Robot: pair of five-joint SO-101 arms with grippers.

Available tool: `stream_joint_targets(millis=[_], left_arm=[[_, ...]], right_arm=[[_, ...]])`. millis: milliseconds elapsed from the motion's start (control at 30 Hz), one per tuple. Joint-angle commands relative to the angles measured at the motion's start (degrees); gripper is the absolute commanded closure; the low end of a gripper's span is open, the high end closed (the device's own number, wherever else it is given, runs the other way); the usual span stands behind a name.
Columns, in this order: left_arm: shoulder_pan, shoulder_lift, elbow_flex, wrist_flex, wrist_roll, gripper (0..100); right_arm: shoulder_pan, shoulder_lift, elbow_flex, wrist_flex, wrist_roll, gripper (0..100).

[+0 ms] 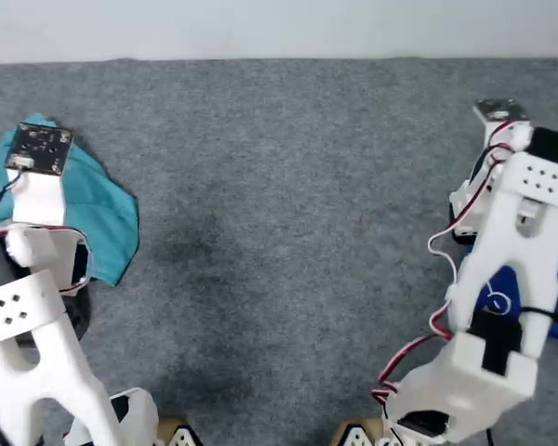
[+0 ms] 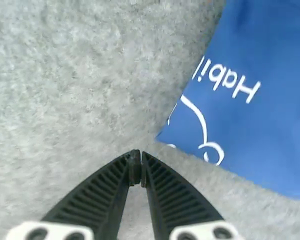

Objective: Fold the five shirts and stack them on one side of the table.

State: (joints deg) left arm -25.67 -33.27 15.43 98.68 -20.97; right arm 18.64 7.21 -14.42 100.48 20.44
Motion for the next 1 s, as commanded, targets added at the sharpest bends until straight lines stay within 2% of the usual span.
stream_joint_targets(millis=[0, 167, 467, 600, 833, 967], left_arm=[[-0.35, -1.14, -2.15, 0.26, -5.45, 83], [-0.26, 7.74, -0.92, -2.55, -11.87, 83], [0.0, 28.57, -7.34, -5.19, -12.31, 83], [-0.18, 34.2, -7.52, -10.73, -13.27, 82], [-0.09, 44.84, -7.78, -15.65, -16.44, 82], [0.26, 51.25, -8.48, -16.88, -17.32, 83]], right_arm=[[0.84, -9.1, 6.15, 2.51, -2.02, 99.0], [2.51, -21.14, 21.36, 2.51, -1.85, 99.0], [7.34, -37.58, 38.95, 2.42, -1.76, 99.0], [9.98, -39.78, 42.81, 2.42, -1.76, 99.0], [17.71, -41.45, 43.6, 2.51, -1.67, 99.0], [18.24, -41.63, 43.6, 2.51, -1.67, 99.0]])
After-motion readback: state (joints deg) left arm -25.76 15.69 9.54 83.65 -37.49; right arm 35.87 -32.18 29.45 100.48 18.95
